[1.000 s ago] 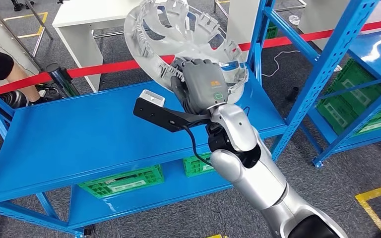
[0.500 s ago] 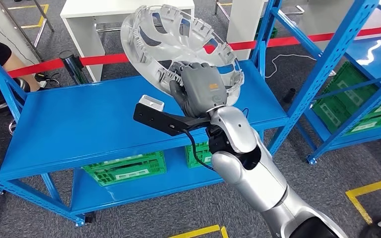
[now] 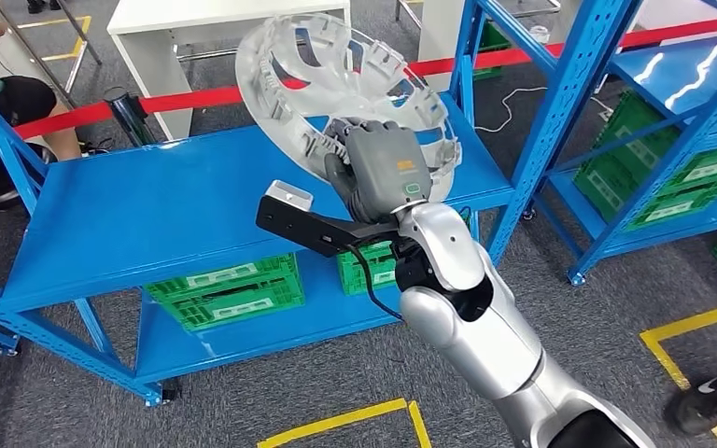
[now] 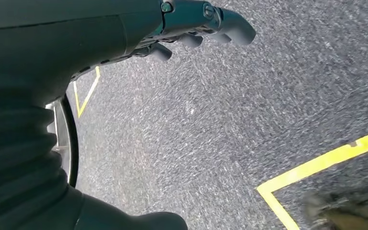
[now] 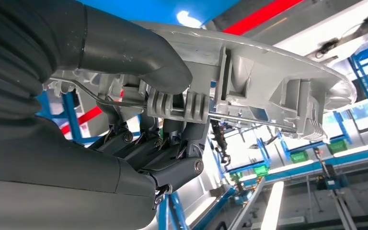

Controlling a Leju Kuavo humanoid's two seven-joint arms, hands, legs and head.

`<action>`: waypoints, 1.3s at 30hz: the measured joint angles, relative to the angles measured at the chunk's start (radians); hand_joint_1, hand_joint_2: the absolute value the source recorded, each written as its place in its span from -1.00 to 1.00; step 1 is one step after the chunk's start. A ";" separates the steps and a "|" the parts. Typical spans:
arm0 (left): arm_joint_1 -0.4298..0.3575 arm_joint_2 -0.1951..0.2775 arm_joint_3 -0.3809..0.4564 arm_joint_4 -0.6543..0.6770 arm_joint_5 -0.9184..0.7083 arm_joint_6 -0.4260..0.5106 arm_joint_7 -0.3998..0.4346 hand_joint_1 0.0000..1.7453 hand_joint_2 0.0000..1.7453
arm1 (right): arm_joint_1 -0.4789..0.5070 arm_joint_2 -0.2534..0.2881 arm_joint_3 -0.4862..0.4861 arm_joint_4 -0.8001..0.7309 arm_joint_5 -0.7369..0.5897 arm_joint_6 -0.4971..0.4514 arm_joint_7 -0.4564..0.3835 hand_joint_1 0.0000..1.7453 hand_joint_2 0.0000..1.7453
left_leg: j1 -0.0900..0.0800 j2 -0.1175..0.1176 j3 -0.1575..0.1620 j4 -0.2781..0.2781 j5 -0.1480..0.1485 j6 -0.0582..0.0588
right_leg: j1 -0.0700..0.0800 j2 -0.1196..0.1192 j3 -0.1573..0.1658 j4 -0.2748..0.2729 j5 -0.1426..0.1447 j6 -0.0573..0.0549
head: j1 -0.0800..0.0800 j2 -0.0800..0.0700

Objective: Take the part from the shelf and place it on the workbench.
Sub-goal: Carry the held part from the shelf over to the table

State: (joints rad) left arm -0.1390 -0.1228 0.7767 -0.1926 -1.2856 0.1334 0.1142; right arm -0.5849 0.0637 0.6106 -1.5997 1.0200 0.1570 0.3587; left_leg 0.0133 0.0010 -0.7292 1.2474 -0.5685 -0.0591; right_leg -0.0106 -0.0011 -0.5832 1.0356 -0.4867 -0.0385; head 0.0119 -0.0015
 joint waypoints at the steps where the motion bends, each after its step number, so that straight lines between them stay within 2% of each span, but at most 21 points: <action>1: -0.002 0.001 -0.001 0.000 -0.002 0.000 0.001 -1.00 1.00 | 0.000 -0.002 0.000 0.006 -0.009 0.000 0.001 1.00 1.00 | 0.001 0.000 0.000 0.041 -0.006 -0.003 | 0.000 0.000 -0.014 0.001 0.011 0.001 | 0.000 0.000; 2: -0.004 0.001 -0.002 0.000 -0.003 0.000 0.001 -1.00 1.00 | -0.003 -0.003 -0.001 0.016 -0.021 0.000 0.000 1.00 1.00 | 0.001 0.000 0.014 0.054 0.009 -0.004 | 0.000 0.000 -0.030 0.002 0.022 0.003 | 0.000 0.000; 4: -0.008 0.003 -0.003 -0.001 -0.001 0.000 0.001 -1.00 1.00 | -0.018 -0.004 -0.002 0.047 -0.044 -0.005 -0.016 1.00 1.00 | 0.003 0.000 0.086 -0.016 0.061 -0.003 | 0.000 0.001 -0.058 0.006 0.044 0.008 | 0.000 0.000; 6: -0.014 0.005 -0.002 -0.001 0.008 0.000 -0.003 -1.00 1.00 | -0.041 -0.004 -0.002 0.079 -0.058 -0.013 -0.041 1.00 1.00 | 0.000 -0.002 0.179 -0.148 0.059 0.006 | 0.001 0.003 -0.078 0.009 0.063 0.018 | 0.000 0.000; 8: -0.015 0.006 -0.001 -0.001 0.023 0.003 -0.010 -1.00 1.00 | -0.066 -0.001 0.003 0.105 -0.068 -0.019 -0.065 1.00 1.00 | -0.007 -0.005 0.215 -0.221 0.037 0.021 | 0.001 0.002 -0.086 0.006 0.083 0.031 | 0.000 0.000; 10: -0.011 0.008 0.002 -0.001 0.040 0.008 -0.017 -1.00 1.00 | -0.090 0.003 0.013 0.128 -0.080 -0.020 -0.080 1.00 1.00 | -0.008 -0.006 0.203 -0.231 0.051 0.039 | -0.001 0.002 -0.091 0.003 0.094 0.044 | -0.001 0.000; 11: -0.008 0.009 0.006 -0.001 0.048 0.011 -0.020 -1.00 1.00 | -0.101 0.005 0.019 0.140 -0.085 -0.019 -0.083 1.00 1.00 | -0.007 -0.004 0.196 -0.232 0.061 0.049 | -0.002 0.002 -0.098 0.012 0.078 0.049 | 0.000 0.000; 13: -0.002 0.010 0.014 -0.001 0.059 0.016 -0.024 -1.00 1.00 | -0.121 0.011 0.030 0.163 -0.094 -0.017 -0.084 1.00 1.00 | -0.003 -0.001 0.175 -0.234 0.086 0.064 | -0.003 0.003 -0.121 0.084 -0.007 0.055 | 0.001 0.000; 15: 0.003 0.013 0.020 -0.001 0.064 0.019 -0.025 -1.00 1.00 | -0.132 0.017 0.039 0.181 -0.098 -0.016 -0.083 1.00 1.00 | -0.005 -0.001 0.142 -0.231 0.110 0.070 | -0.003 0.003 -0.149 0.210 -0.099 0.058 | 0.002 0.000; 17: 0.008 0.013 0.023 -0.001 0.066 0.021 -0.025 -1.00 1.00 | -0.134 0.021 0.049 0.193 -0.100 -0.015 -0.084 1.00 1.00 | -0.006 -0.001 0.107 -0.225 0.133 0.069 | -0.003 0.003 -0.146 0.290 -0.103 0.059 | 0.002 0.000; 19: 0.012 0.013 0.025 -0.001 0.067 0.021 -0.025 -1.00 1.00 | -0.134 0.025 0.057 0.201 -0.102 -0.015 -0.083 1.00 1.00 | -0.007 -0.001 0.073 -0.214 0.153 0.065 | -0.001 0.003 -0.081 0.241 -0.047 0.054 | 0.002 0.000; 22: 0.015 0.013 0.029 0.000 0.067 0.021 -0.025 -1.00 1.00 | -0.137 0.034 0.064 0.207 -0.102 -0.016 -0.082 1.00 1.00 | -0.009 -0.001 0.041 -0.204 0.180 0.051 | 0.007 0.003 0.054 0.045 -0.062 0.040 | 0.002 0.000; 23: 0.016 0.013 0.030 0.000 0.067 0.021 -0.025 -1.00 1.00 | -0.138 0.037 0.067 0.208 -0.102 -0.017 -0.082 1.00 1.00 | -0.009 0.000 0.038 -0.206 0.190 0.045 | 0.010 0.003 0.071 0.011 -0.076 0.036 | 0.002 0.000; 25: 0.017 0.014 0.031 0.000 0.067 0.021 -0.024 -1.00 1.00 | -0.139 0.040 0.071 0.209 -0.099 -0.019 -0.077 1.00 1.00 | -0.007 0.000 0.035 -0.215 0.209 0.031 | 0.010 0.002 0.064 -0.002 -0.063 0.026 | 0.003 0.000; 27: 0.018 0.014 0.032 0.000 0.064 0.021 -0.024 -1.00 1.00 | -0.139 0.044 0.074 0.209 -0.090 -0.020 -0.065 1.00 1.00 | -0.005 -0.002 0.022 -0.196 0.174 0.019 | 0.004 -0.003 0.047 -0.008 -0.037 0.011 | 0.002 0.000; 30: 0.016 0.013 0.032 0.000 0.052 0.018 -0.023 -1.00 1.00 | -0.134 0.047 0.075 0.209 -0.072 -0.021 -0.051 1.00 1.00 | 0.001 -0.003 -0.011 -0.045 0.027 0.005 | 0.001 -0.005 0.004 -0.009 0.003 0.001 | -0.001 0.000; 31: 0.013 0.013 0.032 0.000 0.049 0.017 -0.023 -1.00 1.00 | -0.131 0.047 0.075 0.209 -0.067 -0.021 -0.048 1.00 1.00 | 0.003 -0.003 -0.015 0.013 0.006 0.001 | 0.001 -0.005 -0.013 -0.008 0.017 0.002 | -0.001 0.000; 33: 0.006 0.013 0.032 0.000 0.042 0.015 -0.021 -1.00 1.00 | -0.124 0.047 0.075 0.209 -0.060 -0.021 -0.046 1.00 1.00 | 0.006 -0.003 0.007 0.064 0.035 -0.004 | 0.000 -0.005 -0.049 -0.004 0.043 0.007 | -0.001 0.000; 35: -0.003 0.012 0.032 -0.001 0.038 0.014 -0.017 -1.00 1.00 | -0.116 0.047 0.074 0.205 -0.052 -0.020 -0.045 1.00 1.00 | 0.011 -0.003 0.091 -0.012 0.074 -0.007 | -0.002 -0.005 -0.081 0.001 0.066 0.016 | -0.001 0.000; 37: -0.011 0.009 0.032 -0.001 0.035 0.014 -0.015 -1.00 1.00 | -0.110 0.048 0.071 0.194 -0.042 -0.017 -0.043 1.00 1.00 | 0.009 -0.007 0.195 -0.154 0.046 -0.002 | -0.001 -0.005 -0.101 0.004 0.088 0.029 | -0.001 0.000; 39: -0.016 0.006 0.031 -0.002 0.029 0.014 -0.015 -1.00 1.00 | -0.104 0.048 0.067 0.183 -0.029 -0.014 -0.040 1.00 1.00 | 0.002 -0.009 0.230 -0.226 0.021 0.016 | 0.001 -0.006 -0.109 -0.002 0.111 0.042 | 0.000 0.000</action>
State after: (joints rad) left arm -0.1551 -0.1173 0.8076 -0.1942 -1.2569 0.1471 0.0990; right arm -0.6892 0.1122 0.6777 -1.4162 0.9914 0.1434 0.3191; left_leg 0.0149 -0.0079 -0.4995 1.0211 -0.5472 -0.0434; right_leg -0.0098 -0.0070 -0.6926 1.0339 -0.3759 0.0031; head 0.0117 -0.0015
